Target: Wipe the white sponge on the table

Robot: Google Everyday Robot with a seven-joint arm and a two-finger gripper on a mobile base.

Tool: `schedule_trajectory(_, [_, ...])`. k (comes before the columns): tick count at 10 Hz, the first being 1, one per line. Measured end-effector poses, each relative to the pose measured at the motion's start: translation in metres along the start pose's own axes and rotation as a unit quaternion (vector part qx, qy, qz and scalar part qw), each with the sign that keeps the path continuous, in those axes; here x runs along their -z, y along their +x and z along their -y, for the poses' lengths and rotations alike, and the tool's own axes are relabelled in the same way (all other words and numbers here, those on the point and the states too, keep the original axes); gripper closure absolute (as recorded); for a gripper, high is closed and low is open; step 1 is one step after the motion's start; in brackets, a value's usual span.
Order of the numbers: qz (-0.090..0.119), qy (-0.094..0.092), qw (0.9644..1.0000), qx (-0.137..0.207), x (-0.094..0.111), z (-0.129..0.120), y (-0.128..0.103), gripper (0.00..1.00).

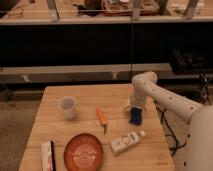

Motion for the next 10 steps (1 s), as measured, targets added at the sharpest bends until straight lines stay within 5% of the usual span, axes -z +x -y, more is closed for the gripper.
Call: schedule_trajectory(10, [0.017,-0.002,0.9998,0.003,-0.017,0.010,-0.005,0.20])
